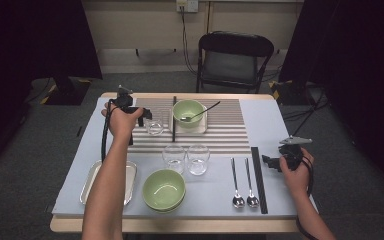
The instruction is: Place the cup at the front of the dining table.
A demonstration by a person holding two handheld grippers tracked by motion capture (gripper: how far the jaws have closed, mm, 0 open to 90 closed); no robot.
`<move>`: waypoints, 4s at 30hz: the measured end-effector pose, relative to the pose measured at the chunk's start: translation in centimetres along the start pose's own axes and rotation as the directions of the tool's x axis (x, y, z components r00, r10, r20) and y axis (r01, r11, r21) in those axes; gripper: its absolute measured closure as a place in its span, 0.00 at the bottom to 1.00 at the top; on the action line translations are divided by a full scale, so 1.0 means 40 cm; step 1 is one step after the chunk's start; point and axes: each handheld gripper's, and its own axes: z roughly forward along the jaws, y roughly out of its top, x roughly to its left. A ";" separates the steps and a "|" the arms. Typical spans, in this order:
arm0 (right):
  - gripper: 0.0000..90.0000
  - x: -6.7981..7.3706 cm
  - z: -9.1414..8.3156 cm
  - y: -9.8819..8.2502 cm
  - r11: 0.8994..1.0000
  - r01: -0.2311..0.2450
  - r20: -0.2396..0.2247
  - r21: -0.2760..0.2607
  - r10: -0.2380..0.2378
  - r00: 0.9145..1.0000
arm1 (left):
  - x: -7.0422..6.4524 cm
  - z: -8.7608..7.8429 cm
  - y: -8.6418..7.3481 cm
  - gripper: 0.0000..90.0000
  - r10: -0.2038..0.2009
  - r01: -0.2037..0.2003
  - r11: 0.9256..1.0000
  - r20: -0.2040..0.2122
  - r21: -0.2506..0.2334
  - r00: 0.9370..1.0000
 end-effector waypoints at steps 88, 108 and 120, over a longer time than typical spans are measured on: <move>0.18 0.000 0.000 0.001 1.000 -0.001 0.001 0.002 0.001 1.000 | 0.061 -0.072 -0.087 0.27 0.010 -0.010 1.000 0.050 0.006 0.999; 0.18 0.000 0.000 0.001 1.000 -0.001 0.001 0.003 0.001 1.000 | 0.043 -0.089 -0.102 0.27 0.058 -0.058 0.998 0.042 0.007 0.997; 0.18 0.000 0.000 0.001 1.000 -0.001 0.001 0.003 0.001 1.000 | 0.062 -0.081 -0.125 0.27 0.048 -0.049 0.999 0.060 0.012 0.997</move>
